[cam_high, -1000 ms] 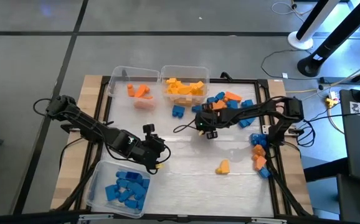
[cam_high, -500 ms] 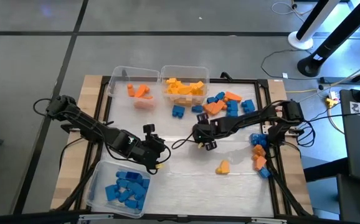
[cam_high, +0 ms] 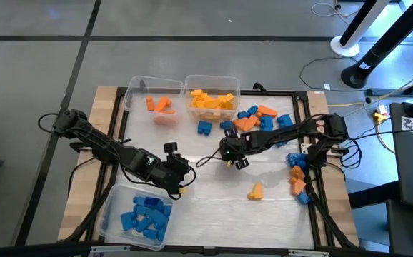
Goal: Sort blocks
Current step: Put the orange game piece into the top left transparent bin
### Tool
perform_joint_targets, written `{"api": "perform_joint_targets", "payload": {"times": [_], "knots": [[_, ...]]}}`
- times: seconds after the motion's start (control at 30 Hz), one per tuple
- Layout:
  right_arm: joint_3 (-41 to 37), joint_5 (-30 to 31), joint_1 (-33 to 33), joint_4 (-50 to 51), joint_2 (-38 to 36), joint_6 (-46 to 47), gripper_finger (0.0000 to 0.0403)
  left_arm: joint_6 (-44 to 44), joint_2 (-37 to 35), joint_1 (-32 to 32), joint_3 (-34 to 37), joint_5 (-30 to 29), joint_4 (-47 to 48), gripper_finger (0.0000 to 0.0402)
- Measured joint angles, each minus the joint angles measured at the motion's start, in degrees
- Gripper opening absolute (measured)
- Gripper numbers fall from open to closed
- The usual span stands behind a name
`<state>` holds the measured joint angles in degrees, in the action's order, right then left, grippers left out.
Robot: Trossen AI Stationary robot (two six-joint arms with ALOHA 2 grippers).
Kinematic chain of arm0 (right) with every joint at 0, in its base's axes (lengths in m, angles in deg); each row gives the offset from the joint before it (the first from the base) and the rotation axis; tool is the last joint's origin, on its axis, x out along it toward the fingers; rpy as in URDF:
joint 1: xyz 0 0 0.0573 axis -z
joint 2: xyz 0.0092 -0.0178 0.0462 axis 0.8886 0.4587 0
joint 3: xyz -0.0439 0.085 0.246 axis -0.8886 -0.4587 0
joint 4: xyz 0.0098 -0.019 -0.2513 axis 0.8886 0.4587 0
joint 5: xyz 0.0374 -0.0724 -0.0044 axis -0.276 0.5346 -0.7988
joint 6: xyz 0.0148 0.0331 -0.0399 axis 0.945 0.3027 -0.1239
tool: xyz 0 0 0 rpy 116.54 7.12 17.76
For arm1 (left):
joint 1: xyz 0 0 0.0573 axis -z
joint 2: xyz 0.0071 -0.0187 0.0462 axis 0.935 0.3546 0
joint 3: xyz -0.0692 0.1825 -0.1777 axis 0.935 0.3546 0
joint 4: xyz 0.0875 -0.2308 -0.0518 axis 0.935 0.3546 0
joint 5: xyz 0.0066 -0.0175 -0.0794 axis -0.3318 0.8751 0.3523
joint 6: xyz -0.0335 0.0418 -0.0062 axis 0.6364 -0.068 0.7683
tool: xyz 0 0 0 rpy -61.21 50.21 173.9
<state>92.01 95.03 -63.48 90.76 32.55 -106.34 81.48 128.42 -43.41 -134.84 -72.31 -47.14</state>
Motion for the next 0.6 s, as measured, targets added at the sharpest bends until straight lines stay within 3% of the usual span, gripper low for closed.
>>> {"api": "perform_joint_targets", "payload": {"times": [0.27,0.6], "knots": [[0.1,-8.3,4.6,-0.4,0.0,-4.3,0.0202,0.2,0.0,0.0,0.0,0.0,0.0,0.0132],[0.1,-8.6,5.3,-0.5,-0.1,-10.3,0.0202,0.2,0.0,0.0,0.0,0.0,0.0,0.0132]]}}
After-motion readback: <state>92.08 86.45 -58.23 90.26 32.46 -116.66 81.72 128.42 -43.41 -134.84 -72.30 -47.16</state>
